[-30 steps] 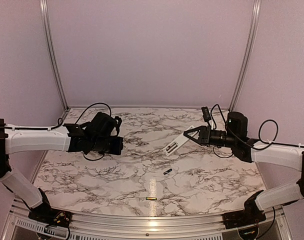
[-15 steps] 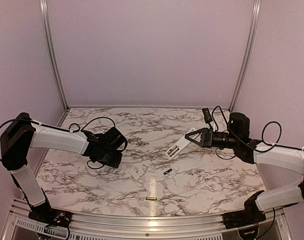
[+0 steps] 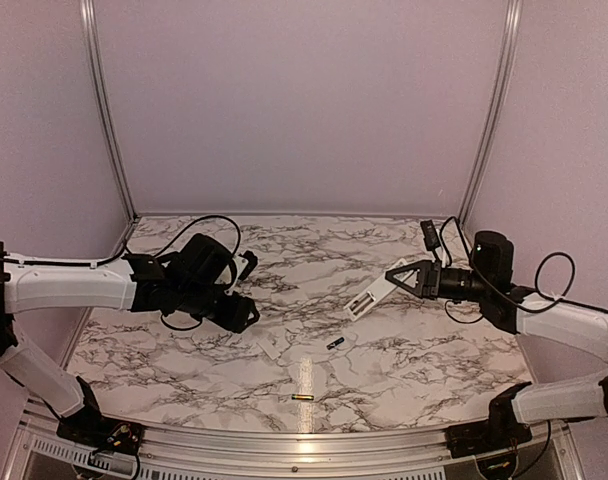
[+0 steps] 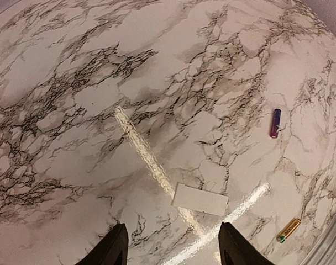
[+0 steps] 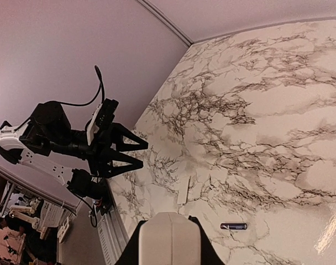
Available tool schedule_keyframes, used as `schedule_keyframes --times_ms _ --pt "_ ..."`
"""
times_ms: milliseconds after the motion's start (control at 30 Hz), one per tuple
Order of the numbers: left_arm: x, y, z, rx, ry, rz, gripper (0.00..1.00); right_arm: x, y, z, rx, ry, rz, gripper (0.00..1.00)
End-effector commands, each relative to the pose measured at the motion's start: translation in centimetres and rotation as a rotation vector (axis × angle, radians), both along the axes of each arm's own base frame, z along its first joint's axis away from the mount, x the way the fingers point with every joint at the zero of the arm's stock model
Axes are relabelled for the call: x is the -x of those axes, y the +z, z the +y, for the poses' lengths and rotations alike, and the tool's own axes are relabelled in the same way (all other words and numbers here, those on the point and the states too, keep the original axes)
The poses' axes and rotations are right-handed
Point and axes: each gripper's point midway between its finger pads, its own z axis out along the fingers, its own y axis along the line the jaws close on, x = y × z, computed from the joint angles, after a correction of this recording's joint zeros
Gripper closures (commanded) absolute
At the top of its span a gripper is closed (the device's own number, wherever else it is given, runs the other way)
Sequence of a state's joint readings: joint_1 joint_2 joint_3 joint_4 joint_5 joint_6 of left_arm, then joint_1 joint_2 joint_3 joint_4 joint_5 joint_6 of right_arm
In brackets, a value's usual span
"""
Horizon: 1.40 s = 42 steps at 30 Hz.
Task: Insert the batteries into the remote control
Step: Place the battery cover at the center of the board, then move the battery to the center of the board.
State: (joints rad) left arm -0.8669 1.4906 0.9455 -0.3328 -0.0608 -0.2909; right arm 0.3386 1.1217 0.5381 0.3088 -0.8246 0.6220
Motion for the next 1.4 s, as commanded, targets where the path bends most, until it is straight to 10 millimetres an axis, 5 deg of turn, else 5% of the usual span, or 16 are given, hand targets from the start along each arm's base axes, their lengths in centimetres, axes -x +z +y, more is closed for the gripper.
schedule_keyframes --times_ms 0,233,400,700,1000,1367 --pt "4.0 0.7 -3.0 0.05 -0.241 0.008 0.41 1.0 0.6 -0.5 -0.013 0.032 -0.029 1.0" --pt "7.7 0.2 -5.9 0.066 -0.422 0.004 0.43 1.8 0.6 -0.6 0.003 0.057 -0.037 1.0" --pt "8.5 0.1 -7.5 0.06 -0.455 -0.026 0.45 2.3 0.3 -0.5 0.011 0.076 -0.029 1.0" --pt "5.6 -1.5 -11.1 -0.035 -0.412 -0.038 0.5 2.2 -0.3 -1.2 0.043 0.042 -0.005 1.0" --pt "3.3 -4.0 -14.9 -0.098 -0.404 -0.001 0.57 1.1 -1.9 -4.6 0.044 -0.062 0.056 1.0" --pt "2.0 -7.2 -18.4 -0.147 -0.421 0.068 0.62 1.0 -2.9 -5.7 0.065 -0.093 0.08 1.0"
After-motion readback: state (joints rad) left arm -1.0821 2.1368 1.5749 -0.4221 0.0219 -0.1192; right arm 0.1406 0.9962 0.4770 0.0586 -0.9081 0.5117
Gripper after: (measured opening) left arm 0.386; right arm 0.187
